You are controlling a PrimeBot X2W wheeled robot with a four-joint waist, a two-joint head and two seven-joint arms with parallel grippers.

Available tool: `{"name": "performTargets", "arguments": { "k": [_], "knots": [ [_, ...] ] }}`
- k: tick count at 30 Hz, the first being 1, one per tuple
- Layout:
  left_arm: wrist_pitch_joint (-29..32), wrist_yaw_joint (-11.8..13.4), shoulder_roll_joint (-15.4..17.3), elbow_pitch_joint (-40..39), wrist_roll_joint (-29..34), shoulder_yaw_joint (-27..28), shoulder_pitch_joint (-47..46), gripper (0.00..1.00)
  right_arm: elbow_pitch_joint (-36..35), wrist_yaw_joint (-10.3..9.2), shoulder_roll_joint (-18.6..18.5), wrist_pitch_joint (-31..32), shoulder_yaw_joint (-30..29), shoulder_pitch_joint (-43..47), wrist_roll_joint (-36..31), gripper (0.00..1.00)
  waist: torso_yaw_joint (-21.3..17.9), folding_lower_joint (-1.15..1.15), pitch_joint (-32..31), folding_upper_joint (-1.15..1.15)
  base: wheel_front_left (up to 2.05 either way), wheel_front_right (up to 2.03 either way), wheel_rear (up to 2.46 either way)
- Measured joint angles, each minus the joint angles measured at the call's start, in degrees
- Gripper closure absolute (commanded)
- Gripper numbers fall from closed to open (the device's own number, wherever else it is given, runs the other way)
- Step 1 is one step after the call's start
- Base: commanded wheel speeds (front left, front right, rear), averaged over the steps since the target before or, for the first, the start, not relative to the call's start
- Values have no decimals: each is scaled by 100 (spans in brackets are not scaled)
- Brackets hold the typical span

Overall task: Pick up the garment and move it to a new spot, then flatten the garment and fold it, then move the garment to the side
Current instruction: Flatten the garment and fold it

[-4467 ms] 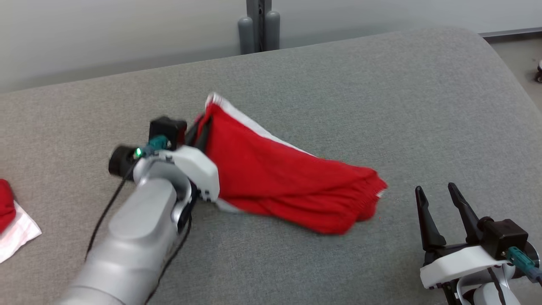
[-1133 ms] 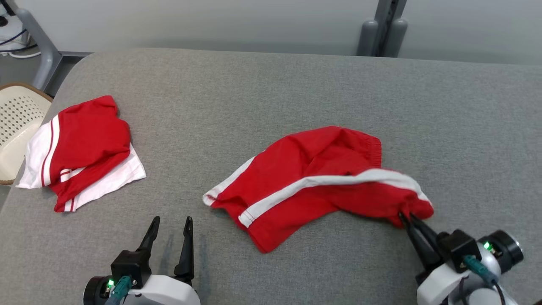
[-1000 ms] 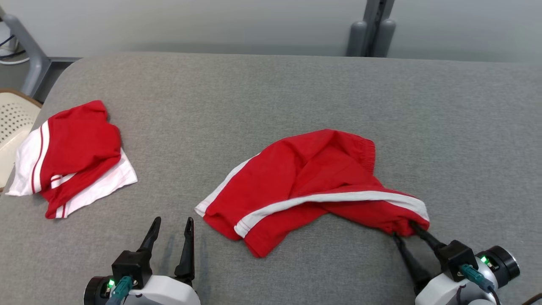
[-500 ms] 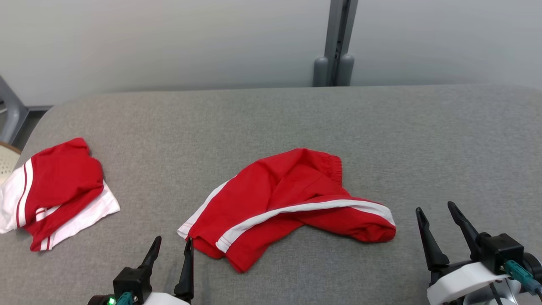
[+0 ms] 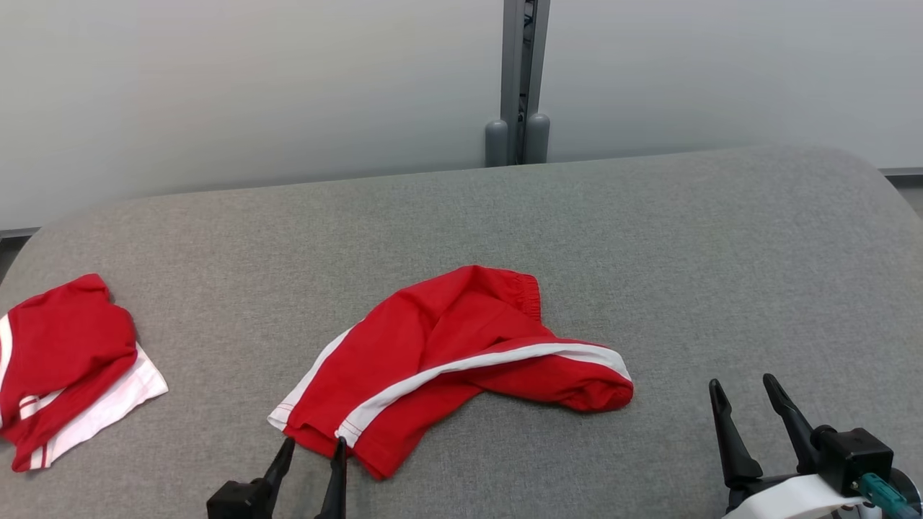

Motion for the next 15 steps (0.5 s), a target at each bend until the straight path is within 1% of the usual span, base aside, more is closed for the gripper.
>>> {"name": "performTargets", "arguments": {
  "k": [8,15],
  "knots": [
    [1,-49,-3,108,-350,-319,-6,0,-5,0,24,0,-23,-32,-16,0,-72,0,112,0,0,0,0],
    [1,-302,-1,325,-654,-561,-10,0,-5,0,37,0,-43,-80,-59,0,-79,0,154,0,0,0,0]
  ]
}}
